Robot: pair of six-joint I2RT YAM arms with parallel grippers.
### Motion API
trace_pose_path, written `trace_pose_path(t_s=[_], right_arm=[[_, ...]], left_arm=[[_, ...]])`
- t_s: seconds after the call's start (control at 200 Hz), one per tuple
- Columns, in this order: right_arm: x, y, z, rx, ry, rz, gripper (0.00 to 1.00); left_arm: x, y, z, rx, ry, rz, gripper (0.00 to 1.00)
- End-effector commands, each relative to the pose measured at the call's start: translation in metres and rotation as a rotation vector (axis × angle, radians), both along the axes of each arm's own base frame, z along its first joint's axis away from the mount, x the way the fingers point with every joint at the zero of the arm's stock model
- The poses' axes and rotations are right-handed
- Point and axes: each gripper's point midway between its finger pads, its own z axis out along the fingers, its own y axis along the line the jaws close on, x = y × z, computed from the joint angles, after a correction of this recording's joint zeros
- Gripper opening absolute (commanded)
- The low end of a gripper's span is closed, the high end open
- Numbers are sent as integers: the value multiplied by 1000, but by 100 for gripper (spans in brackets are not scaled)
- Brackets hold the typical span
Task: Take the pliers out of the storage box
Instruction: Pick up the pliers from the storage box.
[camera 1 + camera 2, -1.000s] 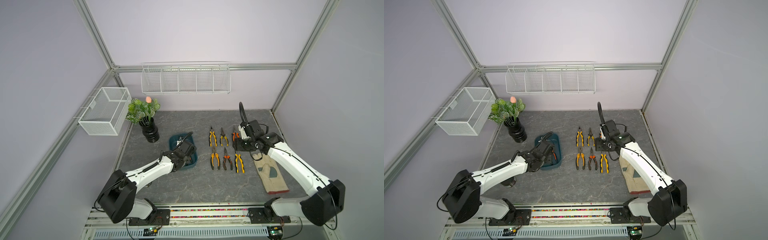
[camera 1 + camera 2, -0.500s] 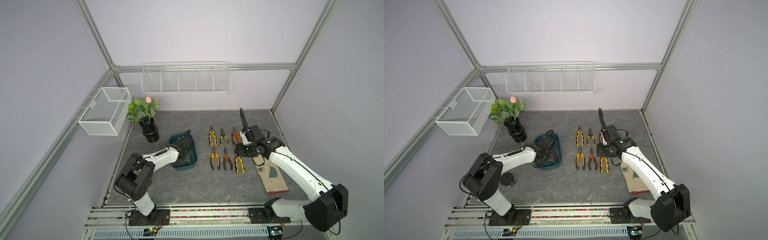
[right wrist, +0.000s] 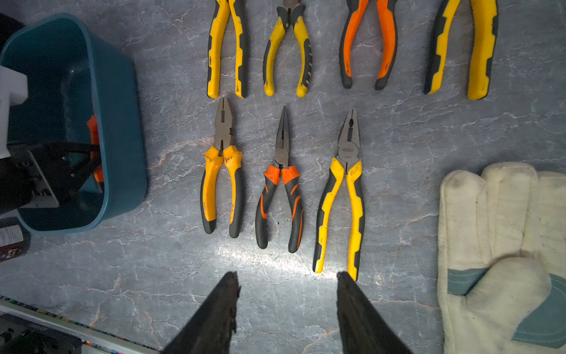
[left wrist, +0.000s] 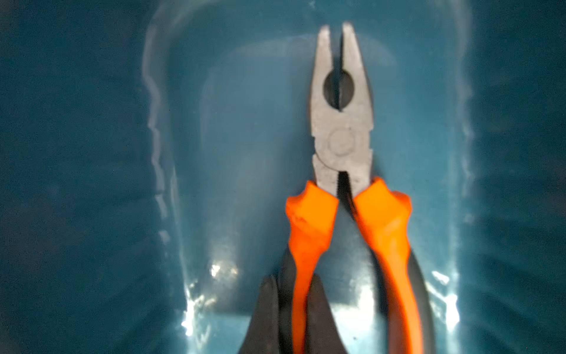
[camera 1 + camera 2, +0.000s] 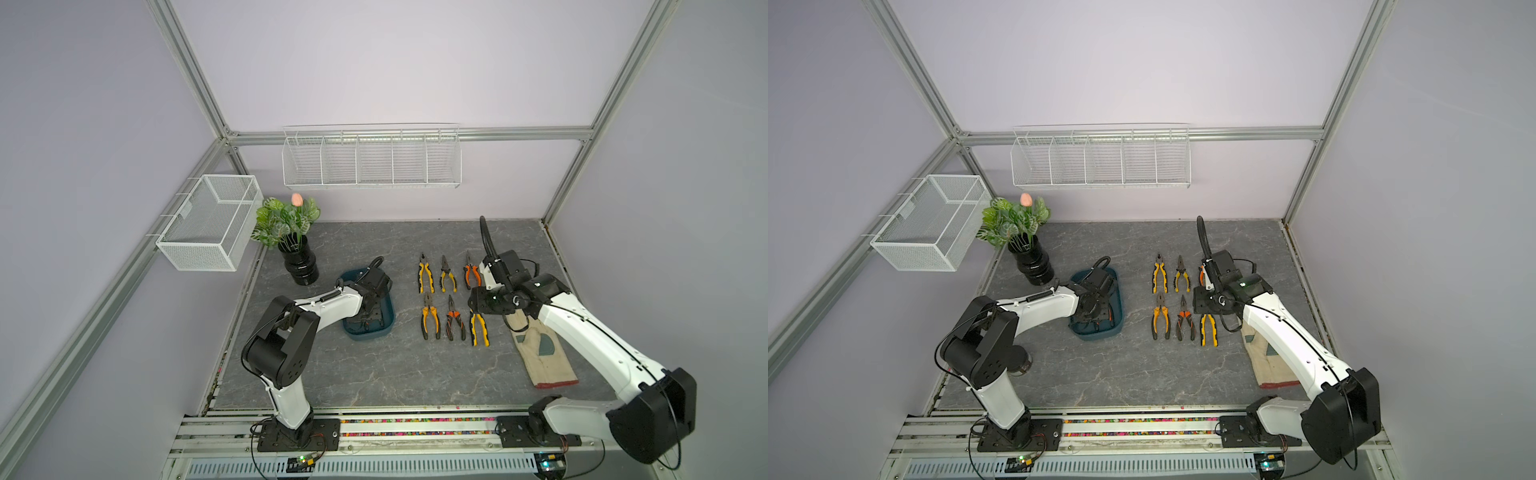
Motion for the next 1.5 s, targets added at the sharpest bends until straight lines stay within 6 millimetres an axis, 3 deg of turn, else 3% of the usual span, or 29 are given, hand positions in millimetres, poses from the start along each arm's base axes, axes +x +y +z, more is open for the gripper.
trace_pose_path(t_s=[0.0,0.1,0.215,0.42,0.62,0.855,1.01,1.199,1.304,1.494], right_arm=[[-3,2,-1,16,-4,9,54],[-4,2,0,14,-4,12,54],[-4,2,0,13,-4,11,53],[-6,8,9,-26,-32,25,53],[-2,32,35,-72,-78,67,54],[9,90,94,-10,-178,137,54],[14,144,117,97,-176,197,55],[24,205,109,140,-127,254,56],[21,229,91,121,-67,273,56],[14,265,86,82,-82,313,56]], left_arm=[[-15,10,-13,29,68,-4,0],[-13,10,-2,17,30,-5,0],[-8,17,25,24,-63,0,0],[-4,31,105,90,-313,-4,0],[-19,19,174,93,-548,-81,0],[-51,-10,192,-37,-767,-250,0],[-70,-12,200,-70,-905,-280,0],[-81,-14,199,-77,-946,-312,0],[-83,-17,198,-55,-957,-328,0],[-80,-20,195,-21,-950,-330,0]])
